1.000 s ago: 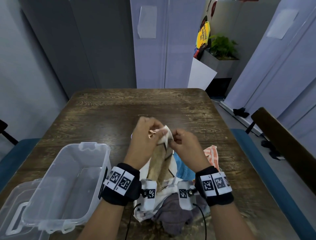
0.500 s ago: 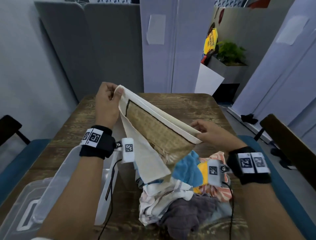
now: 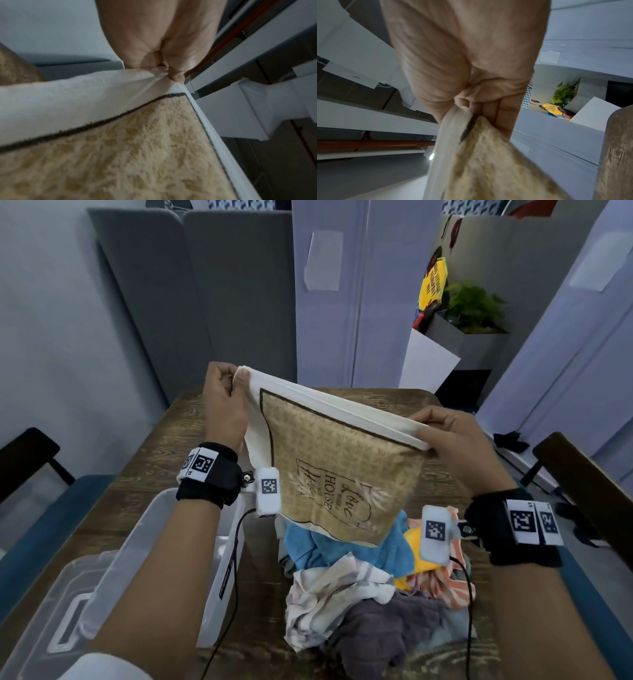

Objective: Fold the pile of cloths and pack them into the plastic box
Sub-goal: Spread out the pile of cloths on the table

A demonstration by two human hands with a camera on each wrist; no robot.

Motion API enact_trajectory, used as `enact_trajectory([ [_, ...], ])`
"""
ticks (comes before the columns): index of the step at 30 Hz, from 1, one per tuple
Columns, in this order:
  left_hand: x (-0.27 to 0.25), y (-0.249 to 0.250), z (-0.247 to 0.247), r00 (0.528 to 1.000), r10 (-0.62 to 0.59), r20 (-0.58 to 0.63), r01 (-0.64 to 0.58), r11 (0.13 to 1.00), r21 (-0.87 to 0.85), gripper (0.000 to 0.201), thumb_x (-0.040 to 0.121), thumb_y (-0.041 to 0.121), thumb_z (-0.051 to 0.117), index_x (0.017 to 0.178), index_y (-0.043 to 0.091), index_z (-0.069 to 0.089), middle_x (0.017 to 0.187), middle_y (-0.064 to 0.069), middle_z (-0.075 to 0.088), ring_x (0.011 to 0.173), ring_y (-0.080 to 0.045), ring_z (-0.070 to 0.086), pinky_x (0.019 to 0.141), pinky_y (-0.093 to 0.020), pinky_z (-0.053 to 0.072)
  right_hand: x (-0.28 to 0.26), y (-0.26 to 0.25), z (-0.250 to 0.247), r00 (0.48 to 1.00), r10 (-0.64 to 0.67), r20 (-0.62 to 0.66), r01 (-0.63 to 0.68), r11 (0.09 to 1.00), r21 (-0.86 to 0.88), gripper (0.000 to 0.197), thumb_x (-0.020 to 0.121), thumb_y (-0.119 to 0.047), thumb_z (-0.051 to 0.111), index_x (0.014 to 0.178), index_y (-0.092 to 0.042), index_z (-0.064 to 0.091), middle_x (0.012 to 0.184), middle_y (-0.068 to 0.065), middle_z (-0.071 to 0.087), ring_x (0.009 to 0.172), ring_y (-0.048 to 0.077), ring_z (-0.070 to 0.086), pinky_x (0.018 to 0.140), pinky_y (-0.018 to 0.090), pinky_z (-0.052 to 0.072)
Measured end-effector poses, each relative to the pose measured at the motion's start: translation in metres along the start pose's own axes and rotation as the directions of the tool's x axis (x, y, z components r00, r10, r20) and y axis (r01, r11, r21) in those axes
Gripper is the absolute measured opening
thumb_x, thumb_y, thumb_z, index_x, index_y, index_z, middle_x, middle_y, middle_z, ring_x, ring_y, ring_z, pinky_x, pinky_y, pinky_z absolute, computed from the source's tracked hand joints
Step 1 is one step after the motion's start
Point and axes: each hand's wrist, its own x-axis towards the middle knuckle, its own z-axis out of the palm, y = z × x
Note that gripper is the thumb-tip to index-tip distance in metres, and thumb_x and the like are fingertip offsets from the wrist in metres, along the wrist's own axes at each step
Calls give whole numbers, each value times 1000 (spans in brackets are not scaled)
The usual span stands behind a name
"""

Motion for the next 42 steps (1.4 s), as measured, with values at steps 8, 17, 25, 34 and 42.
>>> enact_trajectory([
  [8, -11, -8, 3, 998, -23, -62, 24, 1000, 13, 18, 103, 16, 54, 89, 23, 46, 75, 7, 50, 65, -1, 45, 63, -16, 41, 12, 4, -4, 985, 153, 84, -166, 968, 189, 25, 95, 7, 49, 94, -10, 67, 85, 4, 68, 70, 10, 59, 58, 19, 49],
  [17, -12, 30, 19, 991, 122, -49, -112, 980, 164, 10, 102, 23, 50, 99, 15, 45, 85, 10, 46, 70, 4, 44, 68, -11, 39, -16, 81, 47, 919, 287, 269, -393, 694, 603, 46, 99, -34, 51, 138, -11, 50, 123, 20, 66, 105, 28, 64, 86, 35, 58],
  [25, -1, 57, 30, 975, 222, -34, -212, 960, 182, 17, 104, 28, 49, 98, 13, 44, 81, 13, 44, 69, 3, 42, 68, -13, 39, -35, 105, 104, 954, 237, 186, -285, 910, 303, 23, 89, 3, 69, 113, 2, 67, 94, 17, 72, 82, 20, 67, 81, 34, 50],
  [34, -11, 21, -3, 979, 138, -150, -80, 938, 336, 17, 105, 32, 46, 100, 16, 42, 81, 17, 46, 70, 6, 48, 68, -16, 37, -3, 58, 58, 939, 65, -338, 32, 962, 272, 12, 108, -16, 41, 106, -17, 53, 95, 4, 60, 82, 11, 56, 70, 26, 48],
  [42, -56, -48, -15, 963, -184, -195, 246, 897, 368, 15, 105, 24, 47, 106, 9, 46, 86, 6, 48, 81, -15, 47, 70, -23, 32, -2, 41, 60, 942, -160, -297, 139, 986, -89, 20, 108, -18, 42, 98, -32, 53, 92, -9, 58, 83, 3, 56, 75, 23, 47],
])
